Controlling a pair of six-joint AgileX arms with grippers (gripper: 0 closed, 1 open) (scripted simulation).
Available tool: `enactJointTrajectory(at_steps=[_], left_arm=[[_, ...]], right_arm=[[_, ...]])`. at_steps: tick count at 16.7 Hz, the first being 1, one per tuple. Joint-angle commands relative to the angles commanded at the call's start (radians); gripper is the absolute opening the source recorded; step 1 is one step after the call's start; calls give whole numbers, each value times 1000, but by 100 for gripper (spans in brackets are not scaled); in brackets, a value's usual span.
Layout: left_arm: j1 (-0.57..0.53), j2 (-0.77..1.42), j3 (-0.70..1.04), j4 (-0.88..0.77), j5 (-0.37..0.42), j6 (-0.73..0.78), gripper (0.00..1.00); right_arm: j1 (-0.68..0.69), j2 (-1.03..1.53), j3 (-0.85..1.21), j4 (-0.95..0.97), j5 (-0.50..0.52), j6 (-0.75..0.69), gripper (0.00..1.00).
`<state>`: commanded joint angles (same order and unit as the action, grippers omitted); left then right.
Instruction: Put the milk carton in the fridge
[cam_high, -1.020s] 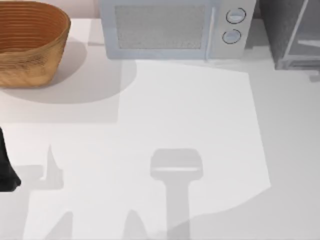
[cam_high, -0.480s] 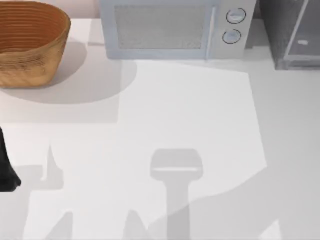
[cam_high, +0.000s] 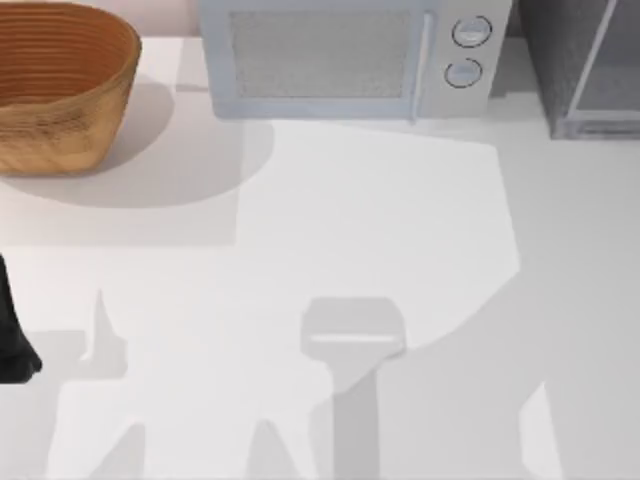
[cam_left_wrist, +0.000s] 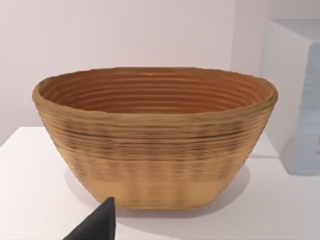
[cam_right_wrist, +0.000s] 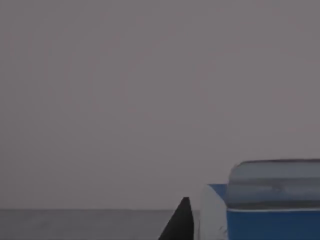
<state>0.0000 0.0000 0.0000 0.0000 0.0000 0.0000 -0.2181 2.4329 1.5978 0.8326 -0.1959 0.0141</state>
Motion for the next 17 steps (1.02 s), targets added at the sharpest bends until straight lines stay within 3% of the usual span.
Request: enactJointTrajectory(at_steps=[5,17], left_arm=[[0,0,0,0,0,0,100],[0,0,0,0,0,0,100]], right_arm=[[1,4,8,-7,1,1,0],[1,4,8,-7,1,1,90]])
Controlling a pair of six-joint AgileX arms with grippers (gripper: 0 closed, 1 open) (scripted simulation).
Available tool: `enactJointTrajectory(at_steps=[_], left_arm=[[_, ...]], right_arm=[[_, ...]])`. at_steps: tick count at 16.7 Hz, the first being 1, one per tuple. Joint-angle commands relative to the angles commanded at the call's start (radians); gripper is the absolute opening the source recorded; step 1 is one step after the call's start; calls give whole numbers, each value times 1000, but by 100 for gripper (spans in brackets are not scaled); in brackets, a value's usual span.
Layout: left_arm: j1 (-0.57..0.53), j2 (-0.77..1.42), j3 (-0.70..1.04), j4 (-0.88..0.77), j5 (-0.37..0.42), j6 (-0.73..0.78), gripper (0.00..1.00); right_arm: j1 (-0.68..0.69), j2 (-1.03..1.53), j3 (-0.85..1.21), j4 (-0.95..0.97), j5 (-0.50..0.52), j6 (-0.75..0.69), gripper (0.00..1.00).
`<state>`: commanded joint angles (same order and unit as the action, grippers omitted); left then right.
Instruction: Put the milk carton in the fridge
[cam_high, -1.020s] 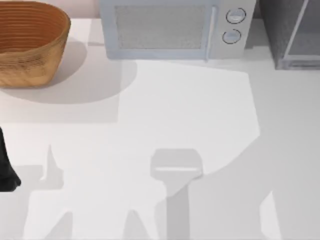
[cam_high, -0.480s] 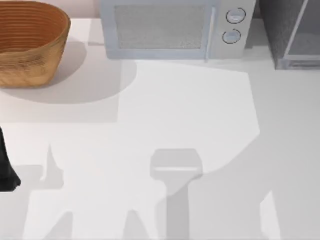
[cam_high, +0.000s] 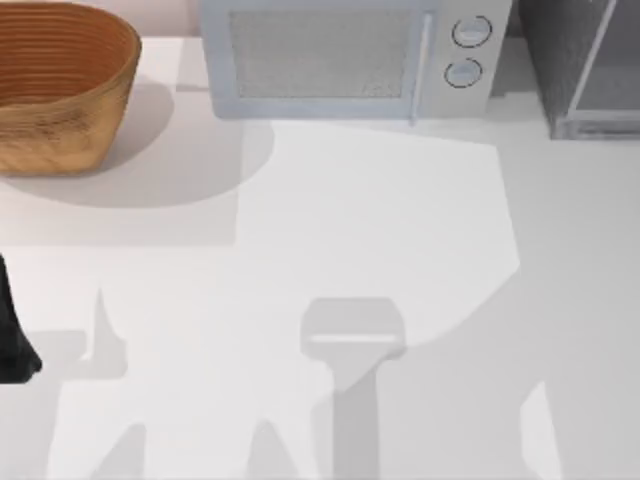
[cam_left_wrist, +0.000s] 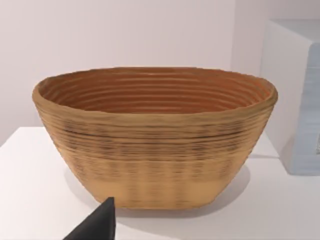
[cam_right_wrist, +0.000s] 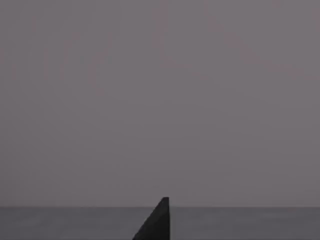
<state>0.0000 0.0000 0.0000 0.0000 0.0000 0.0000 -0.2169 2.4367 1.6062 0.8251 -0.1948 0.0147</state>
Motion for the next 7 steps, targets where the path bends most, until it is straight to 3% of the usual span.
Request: enactJointTrajectory(at_steps=[2,7], left_arm=[[0,0,0,0,0,0,100],[0,0,0,0,0,0,100]], right_arm=[[0,0,0,0,0,0,100],[0,0,0,0,0,0,100]])
